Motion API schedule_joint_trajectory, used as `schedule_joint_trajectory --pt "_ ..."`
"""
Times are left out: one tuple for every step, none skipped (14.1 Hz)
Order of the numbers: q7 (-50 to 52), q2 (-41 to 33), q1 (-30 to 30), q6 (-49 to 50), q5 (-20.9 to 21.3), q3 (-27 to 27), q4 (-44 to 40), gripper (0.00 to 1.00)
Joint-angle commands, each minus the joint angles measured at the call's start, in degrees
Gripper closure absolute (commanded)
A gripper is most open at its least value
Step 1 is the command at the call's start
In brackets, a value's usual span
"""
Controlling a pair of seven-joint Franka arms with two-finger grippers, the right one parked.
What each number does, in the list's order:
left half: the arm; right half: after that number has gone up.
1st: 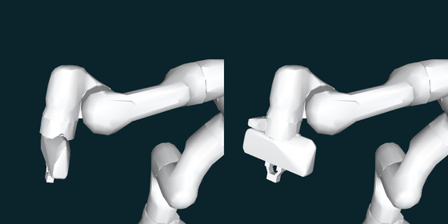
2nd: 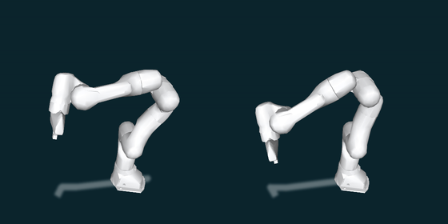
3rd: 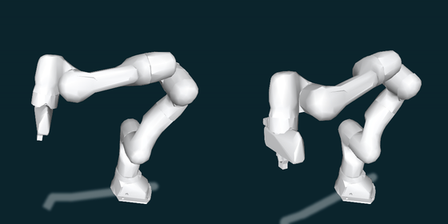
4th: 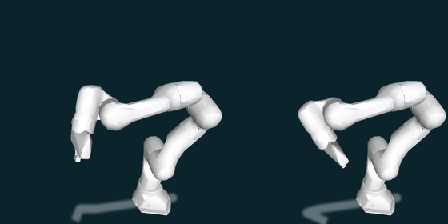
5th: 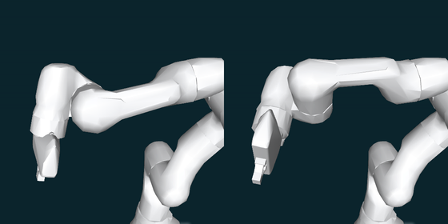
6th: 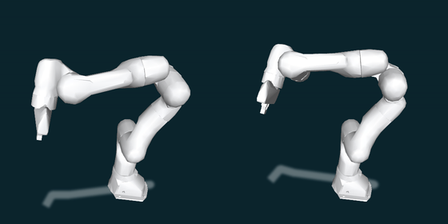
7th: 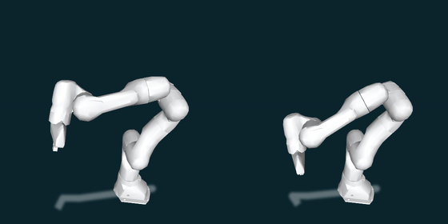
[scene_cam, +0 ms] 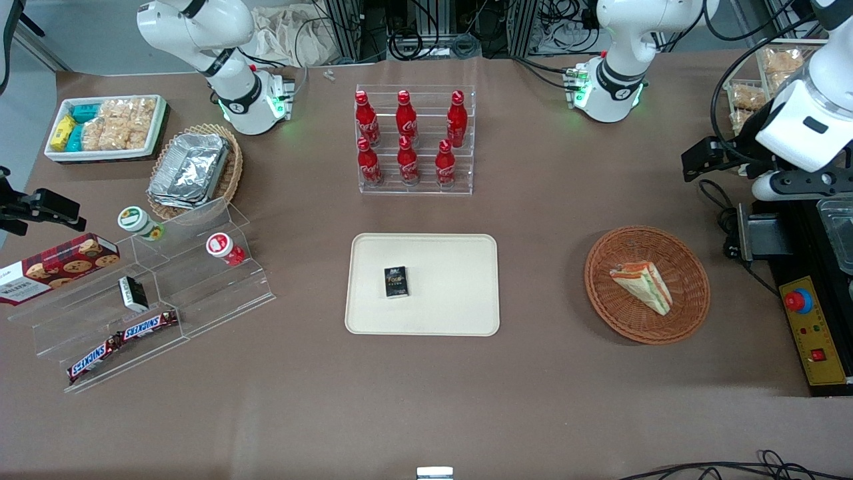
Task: Place sandwich from basket to tray
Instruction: 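Move the left gripper over the wrapped sandwich in the wicker basket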
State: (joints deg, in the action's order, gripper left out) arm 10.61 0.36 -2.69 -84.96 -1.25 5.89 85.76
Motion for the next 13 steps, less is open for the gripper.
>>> schedule_joint_trajectory --pt "2.3 0.25 0.4 1.99 0.54 0.78 -1.21 0.0" --pt "3.01 0.43 0.4 1.99 0.19 0.79 -1.56 0.0" --pt "2.93 0.52 0.4 1.99 0.63 0.79 -1.47 0.0" --pt "2.84 0.69 0.23 1.99 1.33 0.79 -1.04 0.0" --pt "3.1 0.87 0.14 1.99 1.42 0.87 -1.03 0.0" --pt "3.8 1.04 0.14 1.99 1.33 0.79 -1.03 0.0" --pt "4.33 1.04 0.23 1.99 1.33 0.7 -0.95 0.0" --pt "4.86 1.13 0.31 1.99 1.33 0.7 -0.6 0.0" --pt "6.43 1.13 0.49 1.73 1.33 0.7 0.19 0.0" --pt "8.36 1.57 0.49 1.64 1.33 0.7 0.63 0.0" --pt "9.68 1.92 0.58 1.64 1.42 0.7 1.16 0.0" --pt "10.04 1.92 0.66 1.12 1.42 0.61 2.21 0.0" --pt "10.13 1.92 0.75 0.42 1.33 0.44 3.26 0.0"
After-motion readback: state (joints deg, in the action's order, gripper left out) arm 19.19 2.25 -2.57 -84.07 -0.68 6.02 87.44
